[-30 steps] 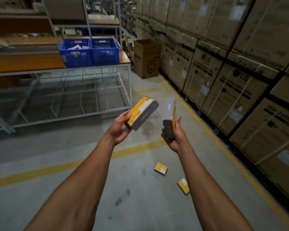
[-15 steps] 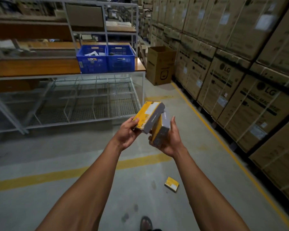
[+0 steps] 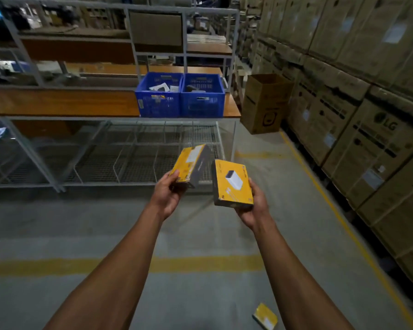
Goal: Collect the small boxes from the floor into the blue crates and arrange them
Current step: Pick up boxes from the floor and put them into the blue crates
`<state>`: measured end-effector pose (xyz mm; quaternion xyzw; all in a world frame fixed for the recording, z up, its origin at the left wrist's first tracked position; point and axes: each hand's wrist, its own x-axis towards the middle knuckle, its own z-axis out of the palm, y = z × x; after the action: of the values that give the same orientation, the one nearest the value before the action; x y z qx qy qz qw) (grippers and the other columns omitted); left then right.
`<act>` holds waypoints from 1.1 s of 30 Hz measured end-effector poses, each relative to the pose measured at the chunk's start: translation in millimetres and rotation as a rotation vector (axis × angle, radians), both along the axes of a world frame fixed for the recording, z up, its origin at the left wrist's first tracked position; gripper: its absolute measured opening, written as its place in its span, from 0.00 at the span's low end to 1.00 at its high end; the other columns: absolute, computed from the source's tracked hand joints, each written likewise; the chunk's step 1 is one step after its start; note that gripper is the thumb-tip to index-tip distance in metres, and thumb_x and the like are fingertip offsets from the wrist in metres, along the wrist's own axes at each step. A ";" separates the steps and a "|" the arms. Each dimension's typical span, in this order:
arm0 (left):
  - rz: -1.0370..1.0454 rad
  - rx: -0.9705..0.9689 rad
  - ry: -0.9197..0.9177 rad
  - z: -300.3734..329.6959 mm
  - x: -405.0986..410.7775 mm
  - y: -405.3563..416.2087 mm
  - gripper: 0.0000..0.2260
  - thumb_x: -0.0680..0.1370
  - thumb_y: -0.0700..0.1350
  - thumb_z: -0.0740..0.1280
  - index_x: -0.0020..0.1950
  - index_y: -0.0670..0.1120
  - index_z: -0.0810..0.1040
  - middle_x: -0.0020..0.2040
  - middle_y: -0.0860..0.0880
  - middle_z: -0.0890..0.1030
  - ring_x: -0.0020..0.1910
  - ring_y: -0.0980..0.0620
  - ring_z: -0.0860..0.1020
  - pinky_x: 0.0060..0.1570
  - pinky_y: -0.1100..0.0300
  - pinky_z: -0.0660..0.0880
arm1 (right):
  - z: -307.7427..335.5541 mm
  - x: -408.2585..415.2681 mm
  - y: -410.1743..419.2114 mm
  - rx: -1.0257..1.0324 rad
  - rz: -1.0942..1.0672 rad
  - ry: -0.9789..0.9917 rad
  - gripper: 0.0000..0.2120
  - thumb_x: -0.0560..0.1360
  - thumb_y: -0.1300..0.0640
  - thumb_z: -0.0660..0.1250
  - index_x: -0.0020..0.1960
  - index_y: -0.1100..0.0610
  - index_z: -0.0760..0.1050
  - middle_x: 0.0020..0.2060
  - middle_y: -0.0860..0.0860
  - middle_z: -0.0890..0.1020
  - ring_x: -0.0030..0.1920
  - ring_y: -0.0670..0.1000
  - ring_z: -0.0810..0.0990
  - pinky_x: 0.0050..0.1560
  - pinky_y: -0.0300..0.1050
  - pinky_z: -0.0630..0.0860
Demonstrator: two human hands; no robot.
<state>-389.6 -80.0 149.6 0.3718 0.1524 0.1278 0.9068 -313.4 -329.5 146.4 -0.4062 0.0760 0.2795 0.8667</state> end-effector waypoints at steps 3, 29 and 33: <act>0.048 -0.028 -0.002 -0.9 35.3 29.5 0.09 0.84 0.40 0.64 0.62 0.41 0.79 0.53 0.43 0.85 0.48 0.51 0.84 0.47 0.59 0.83 | -2.9 49.2 36.0 -0.059 0.041 -0.048 0.25 0.83 0.43 0.63 0.73 0.57 0.76 0.65 0.59 0.83 0.54 0.57 0.86 0.57 0.57 0.84; 0.084 0.074 0.088 23.6 467.2 412.3 0.13 0.84 0.39 0.65 0.69 0.41 0.74 0.65 0.36 0.81 0.62 0.39 0.82 0.53 0.47 0.84 | 38.6 493.2 415.5 -0.312 -0.111 -0.243 0.21 0.82 0.57 0.68 0.73 0.63 0.72 0.53 0.58 0.86 0.46 0.54 0.87 0.44 0.52 0.84; 0.047 0.098 0.096 38.5 526.5 437.4 0.14 0.84 0.39 0.66 0.70 0.42 0.74 0.65 0.37 0.82 0.63 0.38 0.82 0.59 0.44 0.82 | 49.0 555.0 442.6 -0.423 -0.181 -0.291 0.16 0.83 0.58 0.67 0.69 0.63 0.74 0.45 0.54 0.84 0.34 0.44 0.83 0.31 0.40 0.79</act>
<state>136.9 357.5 188.1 0.4178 0.1977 0.1382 0.8759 241.7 113.1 195.4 -0.6056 0.0434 0.1174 0.7858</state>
